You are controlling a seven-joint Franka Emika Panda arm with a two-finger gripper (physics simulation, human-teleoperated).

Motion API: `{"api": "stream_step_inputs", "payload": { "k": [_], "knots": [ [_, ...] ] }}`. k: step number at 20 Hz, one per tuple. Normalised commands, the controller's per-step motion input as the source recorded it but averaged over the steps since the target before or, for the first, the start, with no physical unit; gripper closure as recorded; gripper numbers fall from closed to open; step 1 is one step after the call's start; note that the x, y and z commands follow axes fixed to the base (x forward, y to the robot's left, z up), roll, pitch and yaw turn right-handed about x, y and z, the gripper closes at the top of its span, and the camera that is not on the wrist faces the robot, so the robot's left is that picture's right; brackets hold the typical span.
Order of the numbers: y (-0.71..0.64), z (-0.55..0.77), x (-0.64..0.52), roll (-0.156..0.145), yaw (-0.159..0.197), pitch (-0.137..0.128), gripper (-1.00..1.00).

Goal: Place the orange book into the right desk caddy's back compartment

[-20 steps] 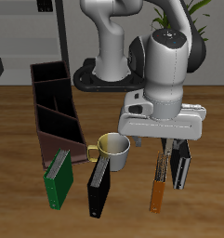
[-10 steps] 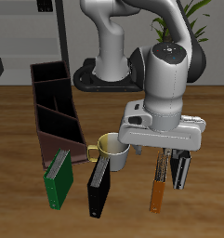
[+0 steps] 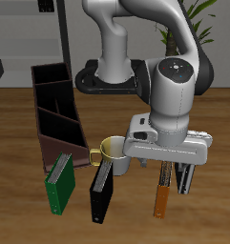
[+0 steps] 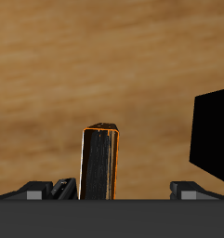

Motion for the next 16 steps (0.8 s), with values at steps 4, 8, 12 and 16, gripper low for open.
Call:
{"api": "stream_step_inputs", "payload": {
  "k": [4,8,12,16],
  "knots": [
    [0.06,-0.16,0.04,0.007,0.004,0.021,-1.00],
    [0.00,-0.11,0.04,0.003,0.000,0.021,-1.00],
    [0.00,-0.17,0.07,0.014,-0.027,0.038,-1.00],
    [0.01,-0.11,0.03,0.003,-0.005,0.015,1.00]
  ]
}}
